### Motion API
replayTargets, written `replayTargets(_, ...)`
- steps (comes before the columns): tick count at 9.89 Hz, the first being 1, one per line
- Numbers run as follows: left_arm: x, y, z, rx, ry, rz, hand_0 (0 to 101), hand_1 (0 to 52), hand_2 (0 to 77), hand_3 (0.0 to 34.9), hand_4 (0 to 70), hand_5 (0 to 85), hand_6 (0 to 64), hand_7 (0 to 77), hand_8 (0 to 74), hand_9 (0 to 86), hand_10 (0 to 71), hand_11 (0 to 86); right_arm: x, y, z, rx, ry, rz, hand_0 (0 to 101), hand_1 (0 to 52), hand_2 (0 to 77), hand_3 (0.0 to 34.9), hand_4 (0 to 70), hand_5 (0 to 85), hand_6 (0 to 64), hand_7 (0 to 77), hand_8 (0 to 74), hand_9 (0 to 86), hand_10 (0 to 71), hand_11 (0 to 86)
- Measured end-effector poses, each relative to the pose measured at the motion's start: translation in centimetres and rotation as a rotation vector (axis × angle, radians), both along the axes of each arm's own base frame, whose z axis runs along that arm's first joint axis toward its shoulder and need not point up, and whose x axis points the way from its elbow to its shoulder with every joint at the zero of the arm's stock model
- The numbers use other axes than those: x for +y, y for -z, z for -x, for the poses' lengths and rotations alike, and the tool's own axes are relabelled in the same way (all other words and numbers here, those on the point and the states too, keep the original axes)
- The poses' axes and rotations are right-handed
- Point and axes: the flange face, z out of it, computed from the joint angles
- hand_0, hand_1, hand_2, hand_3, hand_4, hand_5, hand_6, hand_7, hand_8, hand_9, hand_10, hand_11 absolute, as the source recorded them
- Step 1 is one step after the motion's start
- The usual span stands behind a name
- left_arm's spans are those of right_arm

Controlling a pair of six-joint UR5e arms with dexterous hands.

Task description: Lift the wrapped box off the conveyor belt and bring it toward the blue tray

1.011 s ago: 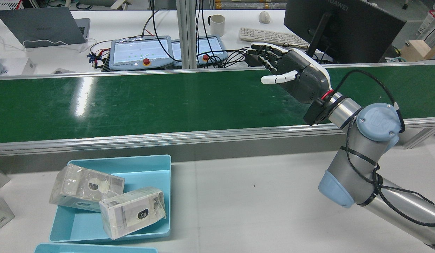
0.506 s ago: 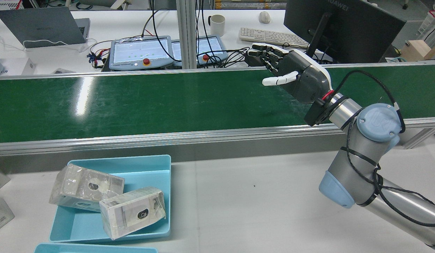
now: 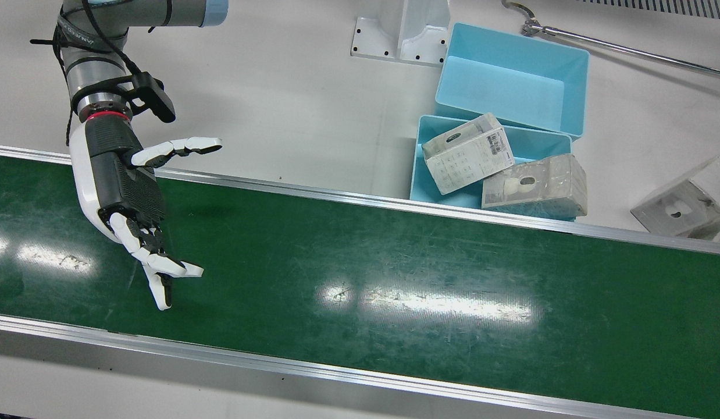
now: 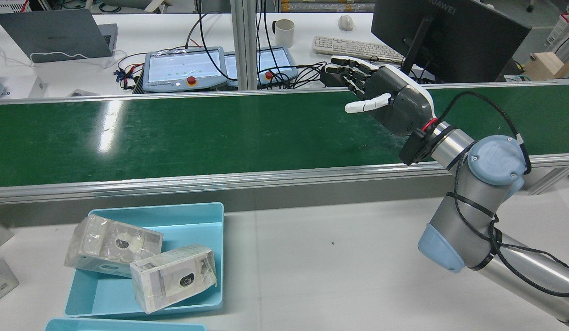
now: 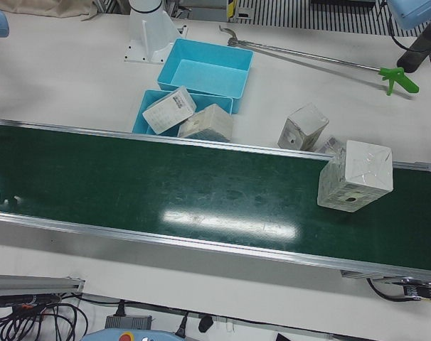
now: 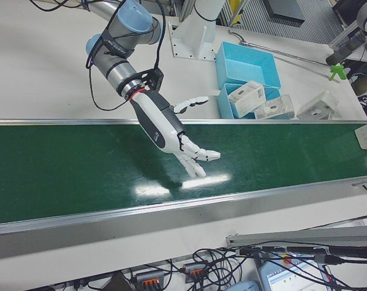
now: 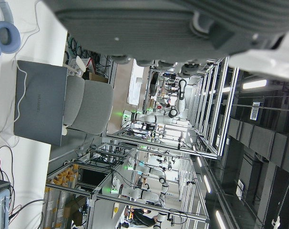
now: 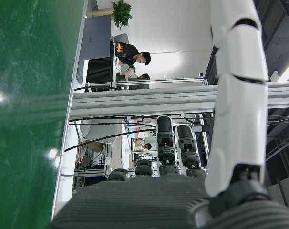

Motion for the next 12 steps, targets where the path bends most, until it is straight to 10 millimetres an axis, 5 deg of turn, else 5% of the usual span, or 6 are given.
replayTargets(12,0.0,0.0,0.0,0.0,0.0,0.0,0,0.0,0.5,0.0,0.0,1.1,0.0,0.5,0.5,0.0,0.5,0.0,0.01,-0.04,0.0,-0.002,0.001,-0.001,47,11.5,6.0,6.3,8.2,17.5,4.9,21.8,1.6,6.5,1.1,3.3)
